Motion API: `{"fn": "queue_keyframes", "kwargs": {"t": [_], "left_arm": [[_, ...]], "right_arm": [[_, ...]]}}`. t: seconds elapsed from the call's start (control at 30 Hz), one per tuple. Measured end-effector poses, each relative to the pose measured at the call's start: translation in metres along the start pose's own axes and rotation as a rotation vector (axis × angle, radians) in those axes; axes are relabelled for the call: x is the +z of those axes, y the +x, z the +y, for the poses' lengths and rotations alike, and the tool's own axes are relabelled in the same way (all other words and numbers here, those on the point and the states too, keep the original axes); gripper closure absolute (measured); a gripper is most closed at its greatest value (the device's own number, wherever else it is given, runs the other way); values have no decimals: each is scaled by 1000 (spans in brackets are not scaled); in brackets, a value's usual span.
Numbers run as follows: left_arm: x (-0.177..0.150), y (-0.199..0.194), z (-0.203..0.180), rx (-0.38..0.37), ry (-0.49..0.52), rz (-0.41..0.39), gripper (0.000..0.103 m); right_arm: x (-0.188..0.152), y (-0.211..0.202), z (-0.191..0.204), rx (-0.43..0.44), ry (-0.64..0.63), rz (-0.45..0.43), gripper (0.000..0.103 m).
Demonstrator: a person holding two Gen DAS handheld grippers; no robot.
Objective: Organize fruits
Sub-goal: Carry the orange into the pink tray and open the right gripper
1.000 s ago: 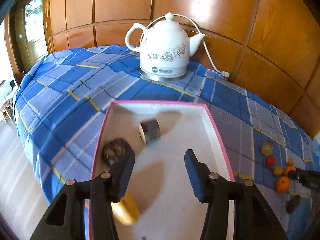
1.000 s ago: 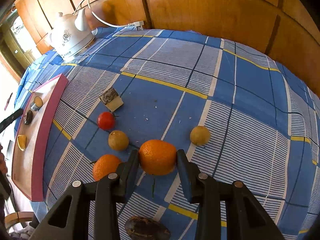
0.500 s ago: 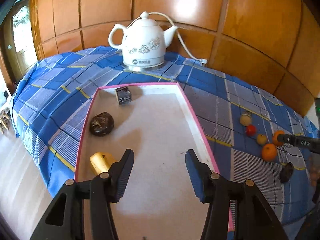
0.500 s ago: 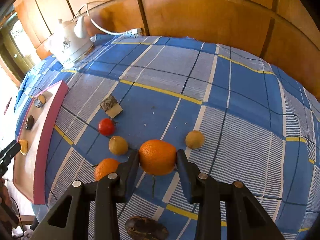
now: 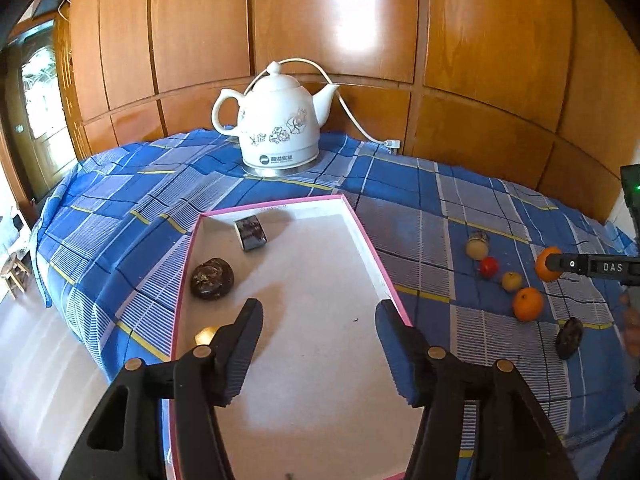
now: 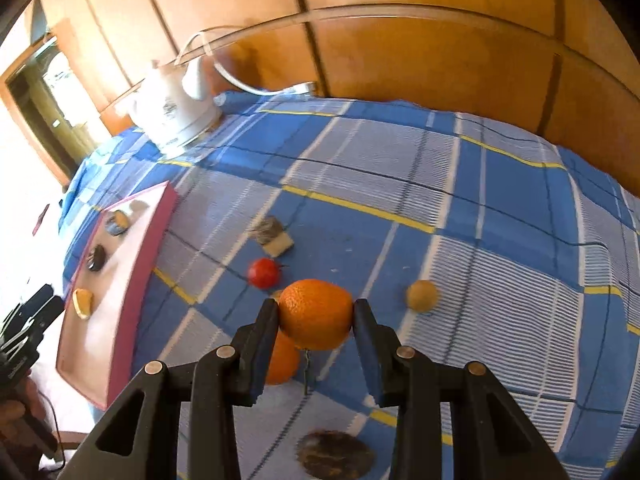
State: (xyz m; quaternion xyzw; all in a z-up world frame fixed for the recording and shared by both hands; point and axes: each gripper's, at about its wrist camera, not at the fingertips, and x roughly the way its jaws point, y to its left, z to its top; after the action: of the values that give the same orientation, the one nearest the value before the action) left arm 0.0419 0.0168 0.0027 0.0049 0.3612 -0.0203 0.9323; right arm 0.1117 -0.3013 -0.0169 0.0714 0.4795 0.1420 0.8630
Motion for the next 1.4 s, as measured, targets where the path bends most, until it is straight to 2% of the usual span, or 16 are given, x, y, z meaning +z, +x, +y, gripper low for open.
{"fn": "queue_keyframes", "kwargs": {"t": [0.17, 0.4, 0.7, 1.0, 1.1, 1.17, 1.3, 1.4], "left_arm": [[-1, -1, 4, 10, -9, -4, 42], [0, -7, 11, 31, -8, -28, 42], [-3, -11, 16, 43, -12, -44, 41], [-6, -13, 22, 57, -18, -54, 41], [-6, -14, 23, 60, -18, -59, 41], [-6, -15, 24, 60, -18, -61, 41], [-6, -18, 22, 67, -10, -78, 39], [-6, -21, 21, 69, -3, -89, 37]], "right_arm": [[1, 4, 37, 76, -32, 19, 65], [13, 25, 112, 216, -96, 37, 65], [34, 67, 182, 304, -100, 83, 65], [35, 89, 199, 334, -70, 146, 61], [33, 85, 193, 337, -56, 132, 57], [33, 81, 190, 353, -43, 125, 45], [32, 67, 180, 353, -33, 99, 45], [29, 57, 171, 319, -45, 84, 45]]}}
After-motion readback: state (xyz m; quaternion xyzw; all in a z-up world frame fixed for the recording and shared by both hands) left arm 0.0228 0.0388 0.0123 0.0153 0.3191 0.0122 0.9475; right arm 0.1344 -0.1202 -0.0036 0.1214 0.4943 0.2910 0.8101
